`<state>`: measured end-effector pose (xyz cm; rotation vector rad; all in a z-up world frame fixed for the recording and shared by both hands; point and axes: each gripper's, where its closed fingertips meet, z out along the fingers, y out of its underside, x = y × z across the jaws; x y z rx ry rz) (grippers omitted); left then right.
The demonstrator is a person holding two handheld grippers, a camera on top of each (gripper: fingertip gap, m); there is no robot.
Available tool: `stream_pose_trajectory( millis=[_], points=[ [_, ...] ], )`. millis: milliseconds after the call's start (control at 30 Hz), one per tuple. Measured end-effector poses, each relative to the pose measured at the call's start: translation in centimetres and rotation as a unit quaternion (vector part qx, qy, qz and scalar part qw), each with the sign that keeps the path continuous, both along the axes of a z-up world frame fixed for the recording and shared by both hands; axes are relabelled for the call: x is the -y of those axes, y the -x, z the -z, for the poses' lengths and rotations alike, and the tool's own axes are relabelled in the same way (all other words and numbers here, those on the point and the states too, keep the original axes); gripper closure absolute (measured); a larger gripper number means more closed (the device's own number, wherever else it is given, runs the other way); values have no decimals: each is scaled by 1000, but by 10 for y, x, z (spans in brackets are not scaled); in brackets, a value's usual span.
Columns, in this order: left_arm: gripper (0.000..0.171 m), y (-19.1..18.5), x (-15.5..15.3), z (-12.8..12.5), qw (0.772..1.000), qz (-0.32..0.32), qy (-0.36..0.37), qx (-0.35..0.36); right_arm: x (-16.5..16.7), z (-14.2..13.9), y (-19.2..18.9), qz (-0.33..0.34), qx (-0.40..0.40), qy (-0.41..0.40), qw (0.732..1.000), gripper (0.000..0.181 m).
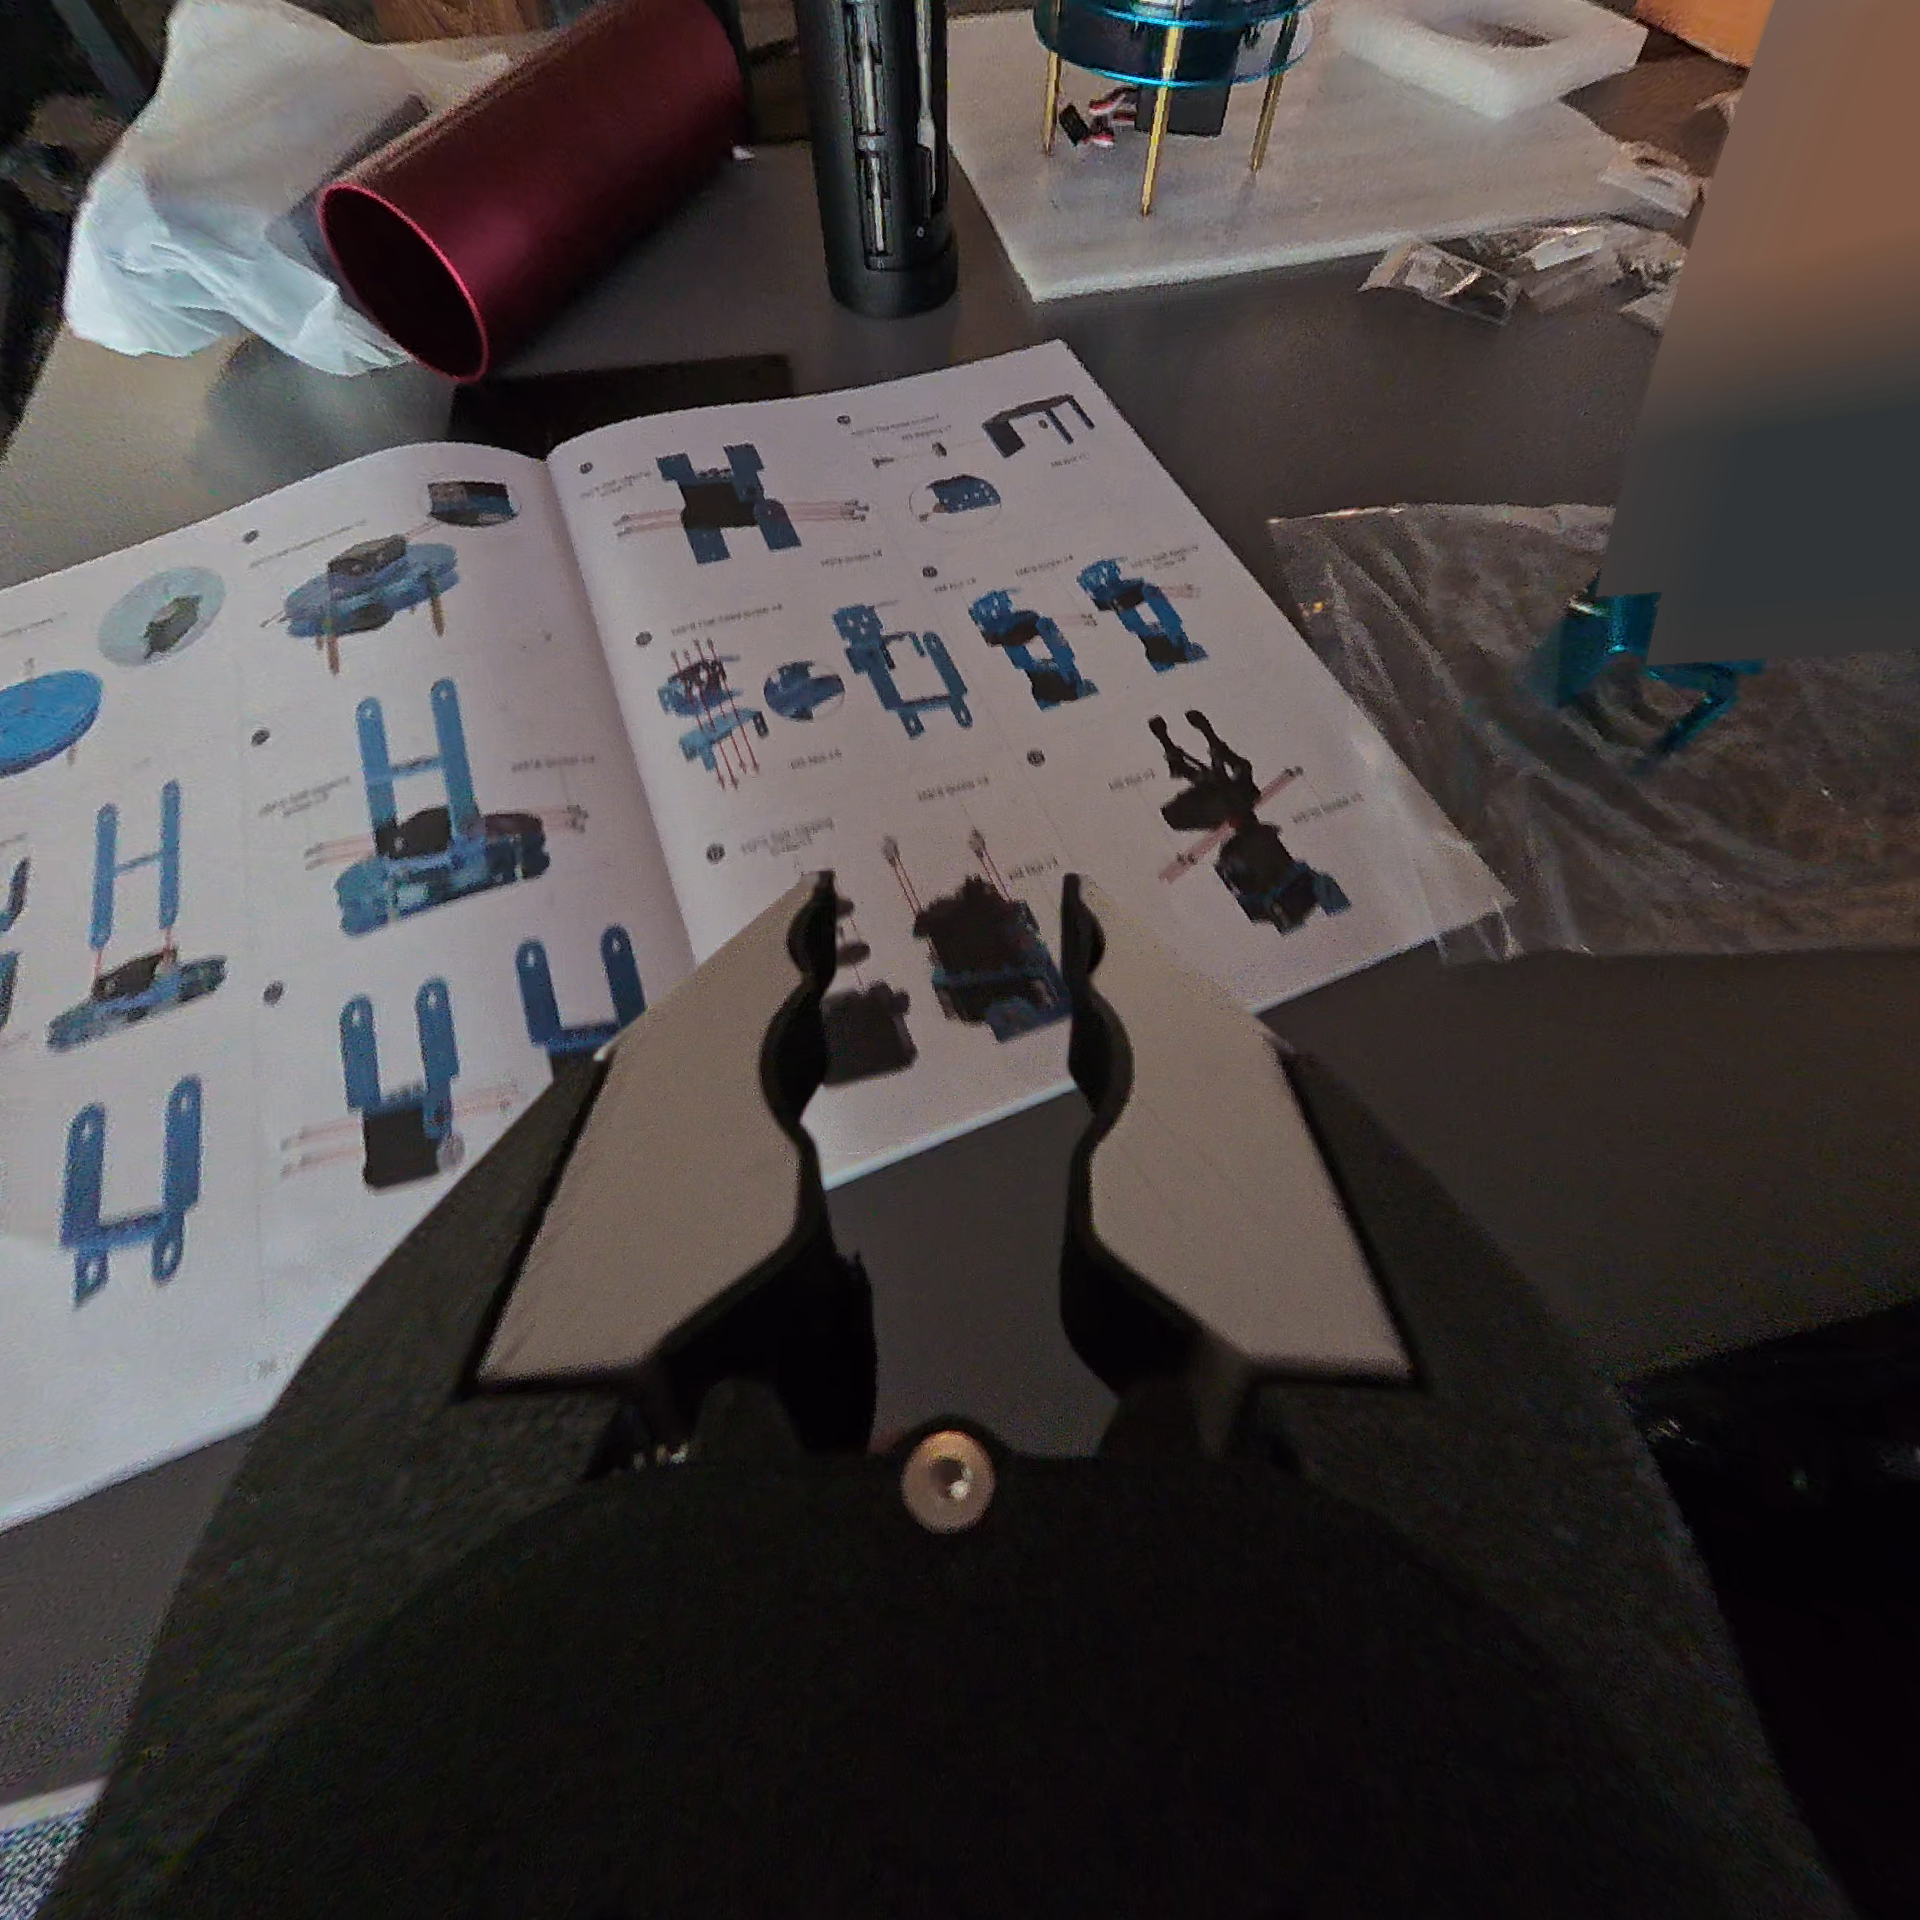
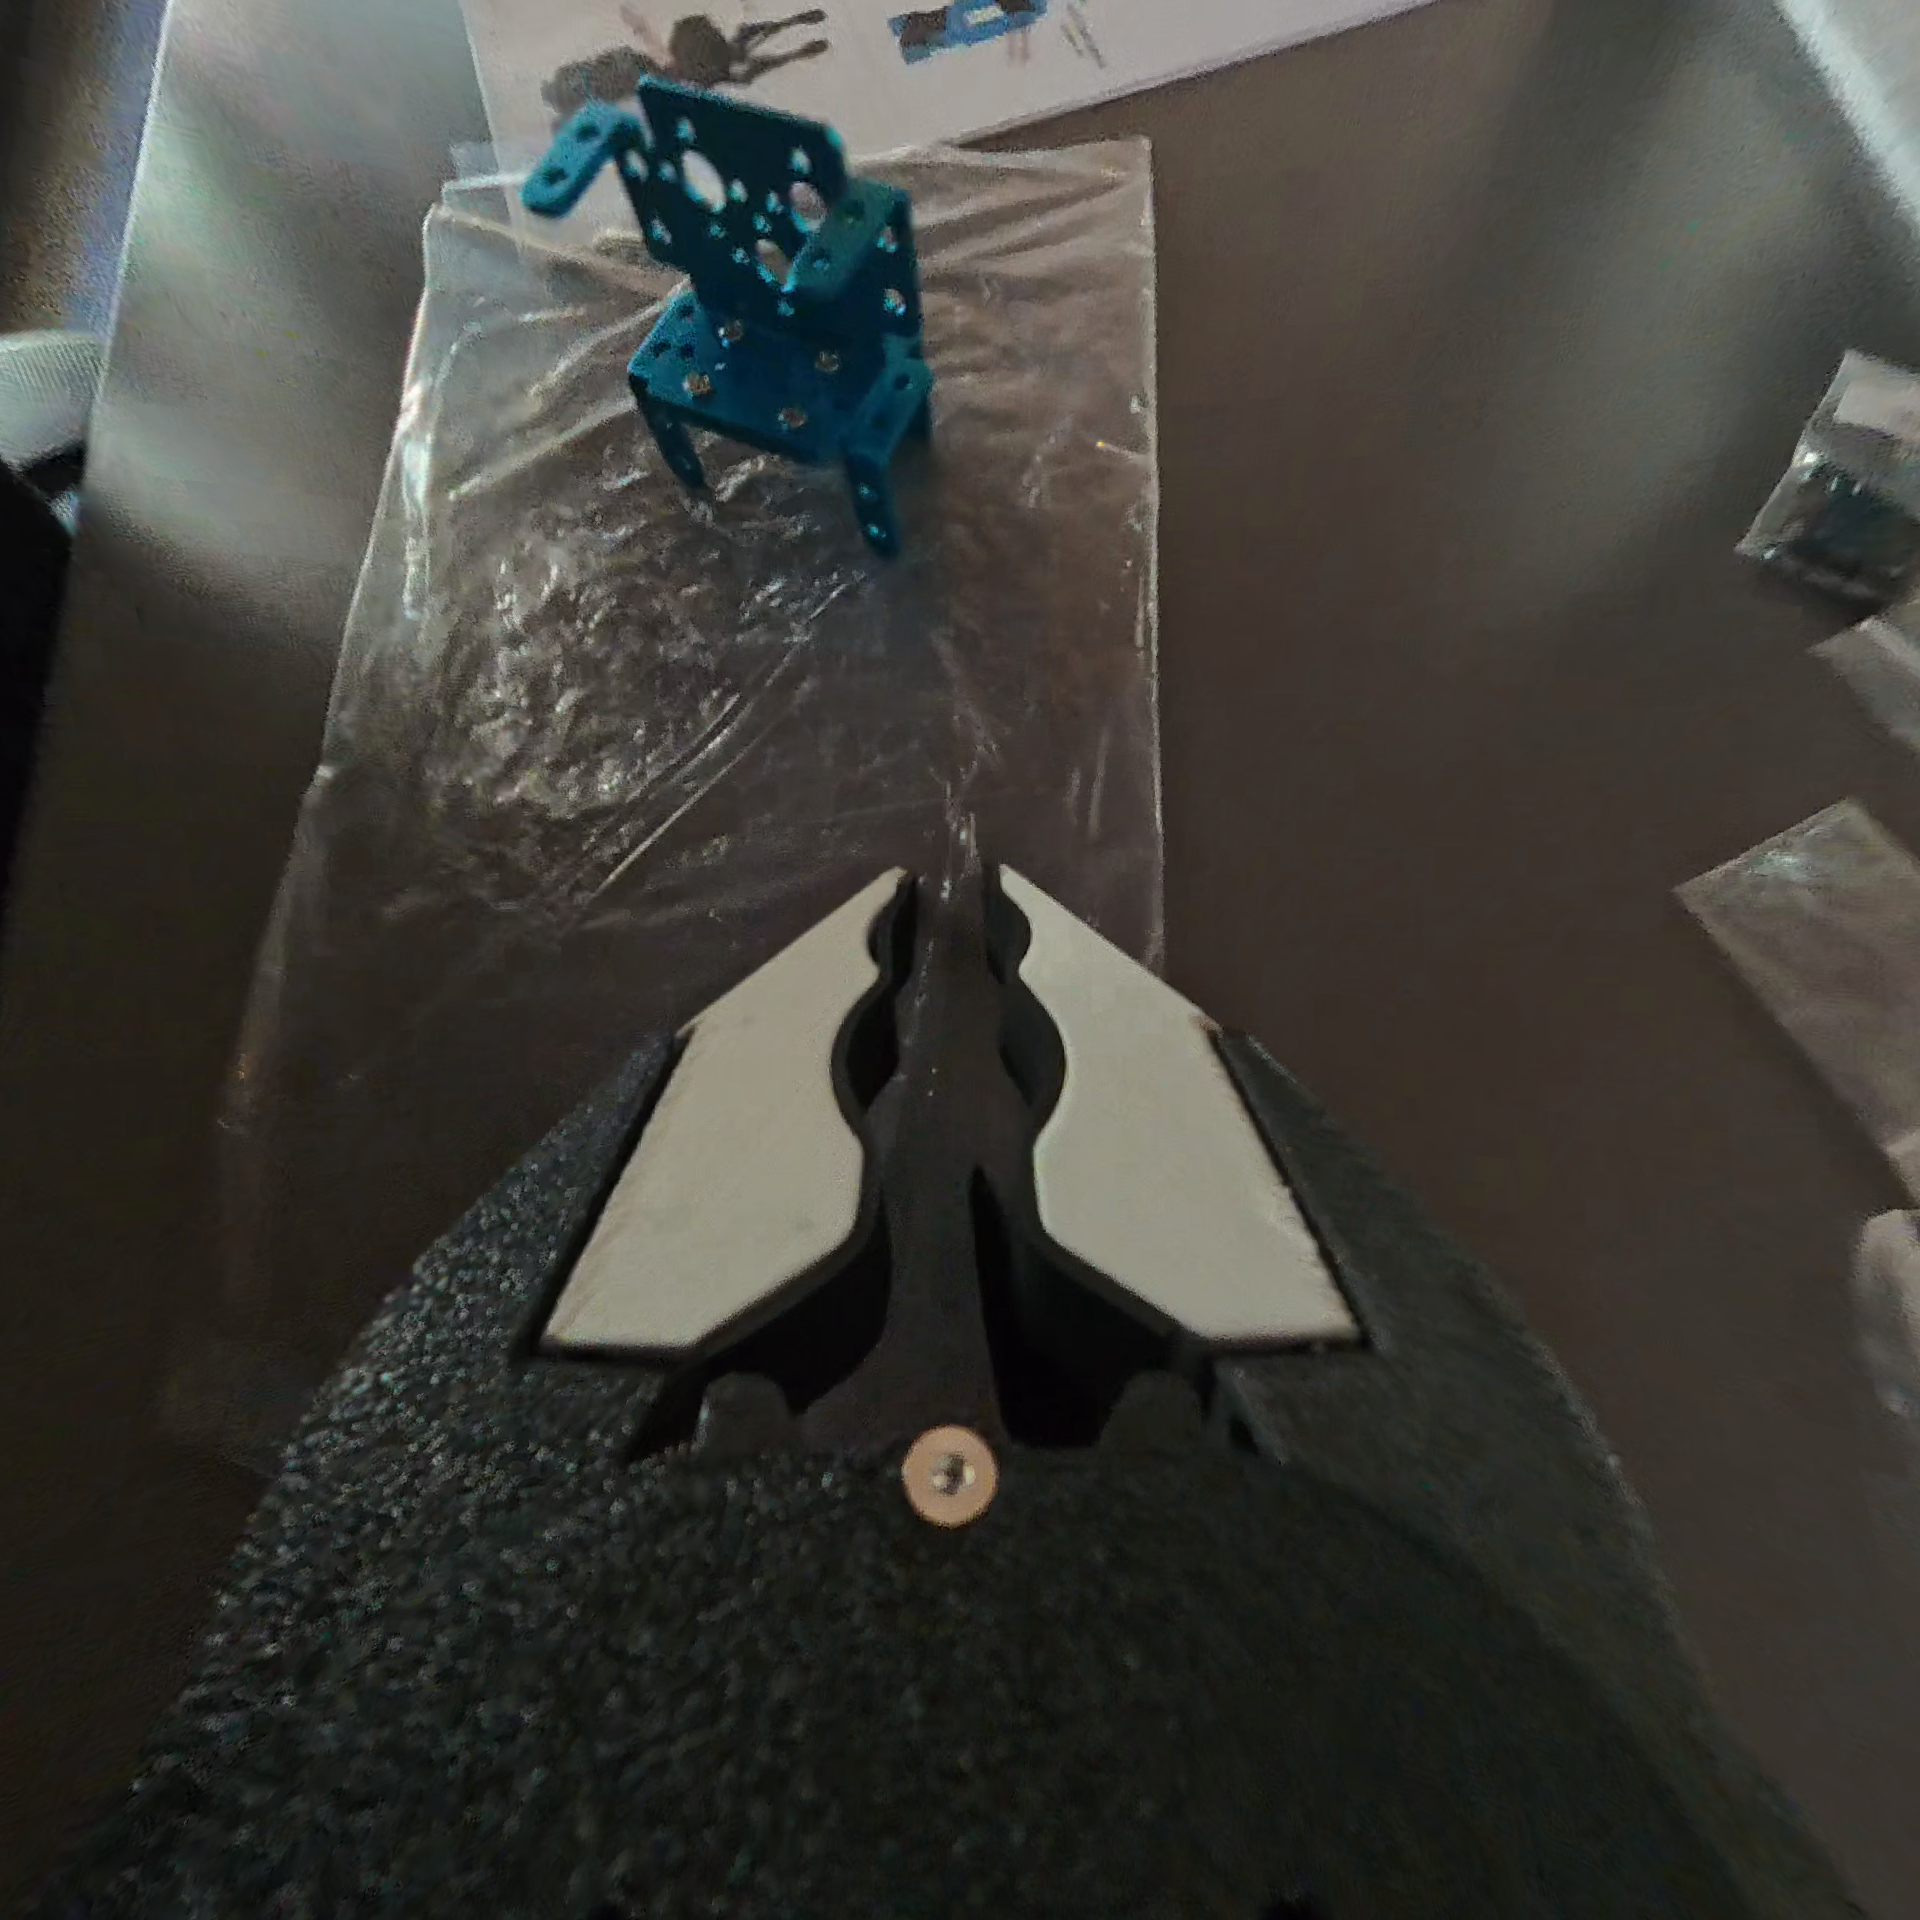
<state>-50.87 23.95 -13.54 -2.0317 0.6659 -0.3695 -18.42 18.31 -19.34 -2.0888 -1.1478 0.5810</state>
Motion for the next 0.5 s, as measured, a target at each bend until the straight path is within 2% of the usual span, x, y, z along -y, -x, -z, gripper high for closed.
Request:
stream_pose_trajectory(
  millis=[133, 200, 300, 400, 500],
  points=[
    [125, -5, -27, 2, 1000, 20, 21, -8, 1, 0, -18, -1, 33, -1, 999, 169],
    [125, -6, -30, 2, 999, 28, 24, -11, 1, 0, -32, 7, 55, -2, 998, 169],
    [124, -8, -25, 6, 999, 40, 33, -9, -10, -1, -49, 39, 82, -28, 995, 159],
    [119, -3, -25, 14, 999, 9, 34, -12, -26, -3, -53, 71, 93, -64, 991, 156],
    [110, -1, -28, 16, 999, -29, 33, 26, -35, -5, -58, 98, 126, -93, 983, 154]
  ],
)
